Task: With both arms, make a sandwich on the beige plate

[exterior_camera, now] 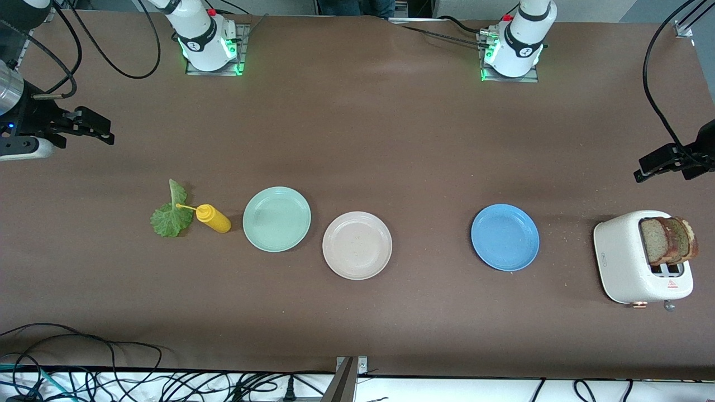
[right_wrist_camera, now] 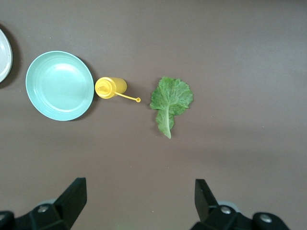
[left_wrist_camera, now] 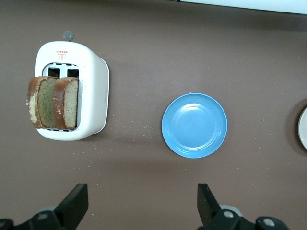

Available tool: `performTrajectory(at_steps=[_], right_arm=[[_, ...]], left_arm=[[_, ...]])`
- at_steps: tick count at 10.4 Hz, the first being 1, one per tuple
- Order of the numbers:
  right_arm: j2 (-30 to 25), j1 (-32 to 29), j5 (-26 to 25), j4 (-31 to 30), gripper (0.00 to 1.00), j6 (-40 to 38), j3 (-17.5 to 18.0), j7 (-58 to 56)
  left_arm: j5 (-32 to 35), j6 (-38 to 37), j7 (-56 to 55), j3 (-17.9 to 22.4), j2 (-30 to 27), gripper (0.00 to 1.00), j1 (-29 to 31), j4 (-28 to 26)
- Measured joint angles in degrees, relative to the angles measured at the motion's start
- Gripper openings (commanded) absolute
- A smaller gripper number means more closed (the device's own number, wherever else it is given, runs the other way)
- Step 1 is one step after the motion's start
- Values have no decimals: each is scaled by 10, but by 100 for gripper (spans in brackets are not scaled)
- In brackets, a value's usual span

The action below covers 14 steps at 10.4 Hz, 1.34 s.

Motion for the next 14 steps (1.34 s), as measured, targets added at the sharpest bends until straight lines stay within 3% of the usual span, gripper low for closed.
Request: performTrajectory(at_steps=[9, 14], right_arm=[[-1, -1, -18, 7, 100, 0, -5, 0], [-6, -2, -15, 50, 100, -38, -32, 0]], left_arm=[[0, 0, 0, 1, 0, 100, 0, 0], [0, 0, 0, -2, 0, 100, 0, 0]])
